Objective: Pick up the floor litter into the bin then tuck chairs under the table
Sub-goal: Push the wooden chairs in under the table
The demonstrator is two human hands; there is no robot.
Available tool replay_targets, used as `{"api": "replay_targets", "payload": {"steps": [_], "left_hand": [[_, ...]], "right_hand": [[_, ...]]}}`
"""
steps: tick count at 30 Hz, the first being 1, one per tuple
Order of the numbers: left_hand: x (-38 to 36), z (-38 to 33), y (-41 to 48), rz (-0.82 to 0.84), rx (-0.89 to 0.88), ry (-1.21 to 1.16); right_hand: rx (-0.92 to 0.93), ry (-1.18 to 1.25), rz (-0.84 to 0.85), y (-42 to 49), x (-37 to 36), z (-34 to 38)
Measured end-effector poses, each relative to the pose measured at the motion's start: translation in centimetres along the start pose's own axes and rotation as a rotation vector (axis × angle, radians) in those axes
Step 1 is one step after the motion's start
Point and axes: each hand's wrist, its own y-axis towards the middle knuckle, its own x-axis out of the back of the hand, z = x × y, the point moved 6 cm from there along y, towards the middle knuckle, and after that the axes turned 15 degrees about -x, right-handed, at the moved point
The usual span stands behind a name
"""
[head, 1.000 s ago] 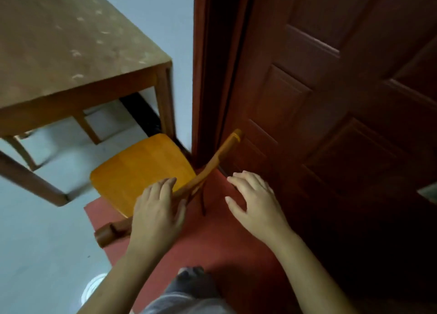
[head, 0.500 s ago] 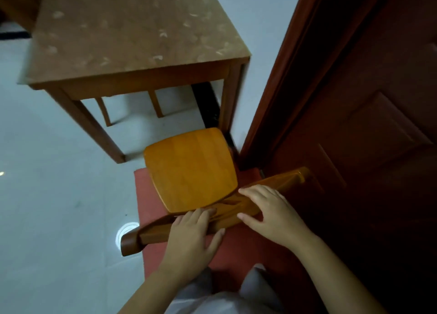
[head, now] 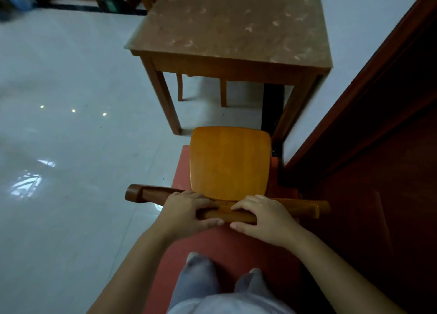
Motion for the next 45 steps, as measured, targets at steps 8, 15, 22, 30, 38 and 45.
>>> {"api": "replay_targets", "payload": {"steps": [8,15,22,30,38,45], "left_hand": [[-0.1,0.0,0.4,0.069,-0.058,-0.015],[-0.2,0.3,0.9,0.061,-0.177,-0.044],[-0.6,0.5,1.3,0.084,-0.211,-0.07],[-0.3,0.6,2.0,0.133,-0.12,-0.303],[1.0,2.6,5.2,0.083,-0.081,-0.537],[5.0,6.8,11.3,0.086,-0.084,-0.514]], "right_hand": [[-0.068,0.101,0.173,0.6,0.2,-0.4],[-0.034,0.11,0.108,0.7,0.1,-0.3],[-0.047,0.188,0.225,1.5,-0.2,-0.3],[-0.03,0.247,0.277,2.6,-0.2,-0.3],[-0.071,0.31,0.242,5.3,1.8,-0.3],[-0.082,0.318,0.224,12.1,6.5,-0.2]]}}
